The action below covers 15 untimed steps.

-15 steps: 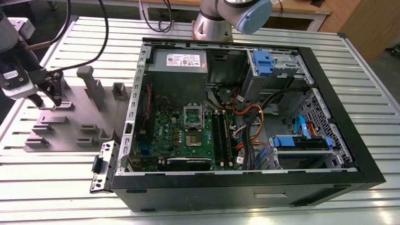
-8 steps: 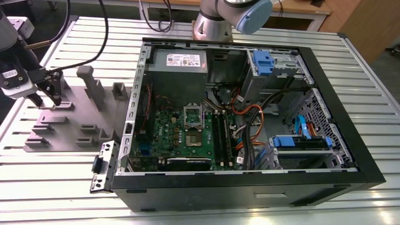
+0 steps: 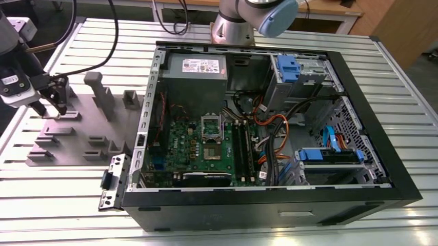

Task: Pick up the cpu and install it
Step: 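Pick up the cpu and move it towards the insertion slot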

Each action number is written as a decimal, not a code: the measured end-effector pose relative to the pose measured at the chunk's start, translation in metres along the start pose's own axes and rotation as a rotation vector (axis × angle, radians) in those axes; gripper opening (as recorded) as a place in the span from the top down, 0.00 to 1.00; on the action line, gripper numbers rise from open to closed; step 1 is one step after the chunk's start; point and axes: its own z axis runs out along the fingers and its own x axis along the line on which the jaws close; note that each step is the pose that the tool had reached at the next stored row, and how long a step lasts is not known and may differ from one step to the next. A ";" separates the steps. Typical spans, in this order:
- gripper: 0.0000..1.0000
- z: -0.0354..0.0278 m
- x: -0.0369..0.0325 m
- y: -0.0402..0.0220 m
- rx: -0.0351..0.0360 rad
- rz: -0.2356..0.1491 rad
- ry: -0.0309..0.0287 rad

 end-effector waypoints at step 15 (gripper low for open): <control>0.53 -0.0036 0.0000 0.0001 0.0001 0.000 0.0001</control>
